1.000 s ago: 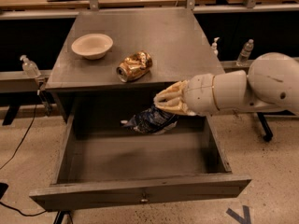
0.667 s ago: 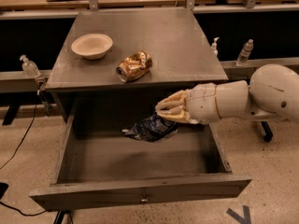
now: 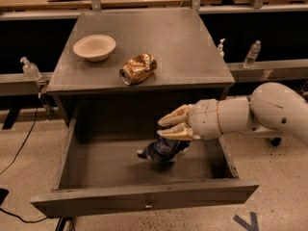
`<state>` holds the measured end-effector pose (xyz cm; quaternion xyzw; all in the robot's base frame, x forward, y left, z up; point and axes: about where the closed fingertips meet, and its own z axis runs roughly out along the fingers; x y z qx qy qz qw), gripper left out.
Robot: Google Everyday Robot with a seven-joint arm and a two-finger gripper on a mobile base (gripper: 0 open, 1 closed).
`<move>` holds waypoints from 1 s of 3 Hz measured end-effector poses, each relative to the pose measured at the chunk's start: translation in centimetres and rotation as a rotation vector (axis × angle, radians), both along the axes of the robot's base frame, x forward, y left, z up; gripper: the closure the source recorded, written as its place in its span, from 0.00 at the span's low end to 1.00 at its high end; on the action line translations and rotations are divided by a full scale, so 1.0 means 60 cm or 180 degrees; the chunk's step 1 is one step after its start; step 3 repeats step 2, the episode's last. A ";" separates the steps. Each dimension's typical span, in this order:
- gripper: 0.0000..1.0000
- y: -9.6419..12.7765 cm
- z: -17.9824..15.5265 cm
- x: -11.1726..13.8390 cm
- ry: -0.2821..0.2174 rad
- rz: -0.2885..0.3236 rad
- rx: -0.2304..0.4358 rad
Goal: Place blue chip bag into top drawer
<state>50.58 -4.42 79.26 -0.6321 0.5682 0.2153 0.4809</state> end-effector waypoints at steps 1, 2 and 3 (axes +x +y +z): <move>0.04 0.003 0.001 0.000 -0.0002 0.0012 -0.0001; 0.00 0.004 0.001 -0.001 -0.0001 0.0019 -0.0001; 0.00 0.004 0.001 -0.001 -0.0001 0.0019 -0.0001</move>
Offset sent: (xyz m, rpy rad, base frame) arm -0.0002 0.0014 0.0007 -0.0003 -0.0009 0.0032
